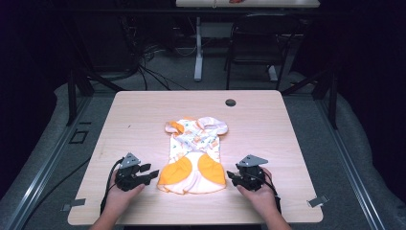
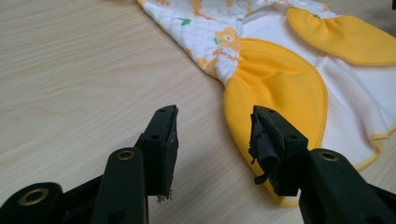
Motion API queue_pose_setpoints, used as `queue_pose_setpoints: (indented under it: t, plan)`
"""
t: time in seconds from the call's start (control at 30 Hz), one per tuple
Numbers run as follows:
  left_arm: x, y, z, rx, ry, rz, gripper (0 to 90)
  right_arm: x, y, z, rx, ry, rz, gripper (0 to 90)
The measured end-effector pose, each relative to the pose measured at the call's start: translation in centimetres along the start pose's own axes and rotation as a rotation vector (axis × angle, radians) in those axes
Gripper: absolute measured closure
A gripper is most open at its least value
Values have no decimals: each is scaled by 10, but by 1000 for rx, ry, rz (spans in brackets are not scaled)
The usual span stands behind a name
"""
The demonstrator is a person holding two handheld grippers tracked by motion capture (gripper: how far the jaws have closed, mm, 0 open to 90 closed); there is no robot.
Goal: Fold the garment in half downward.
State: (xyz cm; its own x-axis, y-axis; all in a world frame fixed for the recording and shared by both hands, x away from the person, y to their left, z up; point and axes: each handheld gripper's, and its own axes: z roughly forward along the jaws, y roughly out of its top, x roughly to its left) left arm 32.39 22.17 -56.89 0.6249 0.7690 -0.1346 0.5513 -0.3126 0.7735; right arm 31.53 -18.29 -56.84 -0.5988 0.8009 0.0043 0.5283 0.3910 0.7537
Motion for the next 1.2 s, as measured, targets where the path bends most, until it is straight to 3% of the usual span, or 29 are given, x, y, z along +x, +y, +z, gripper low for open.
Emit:
queue_pose_setpoints:
  t: [0.1, 0.23, 0.43, 0.6, 0.73, 0.8, 0.9, 1.0, 1.2]
  plan:
    - [-4, 6, 7, 16, -16, 20, 527, 2, 6, 2, -11, 18, 13, 505]
    - [-13, 17, 18, 29, -31, 72, 532, 7, 17, 4, -9, 38, -11, 505]
    - [-23, 33, 33, 42, -63, 90, 593, 19, 36, 9, 2, 61, -88, 530]
    - [-29, 35, 39, 61, -65, 110, 678, 24, 40, 13, 14, 85, -102, 590]
    - [-30, 37, 46, 90, -44, 141, 758, 26, 45, 22, 48, 116, -121, 730]
    - [-29, 38, 51, 92, -38, 135, 809, 26, 51, 32, 73, 107, -152, 779]
    - [-27, 38, 57, 120, -43, 133, 852, 26, 55, 47, 93, 126, -129, 816]
    - [-28, 35, 60, 130, -49, 146, 888, 28, 52, 57, 139, 123, -146, 840]
    - [-33, 27, 53, 140, -89, 154, 894, 29, 44, 52, 138, 163, -129, 848]
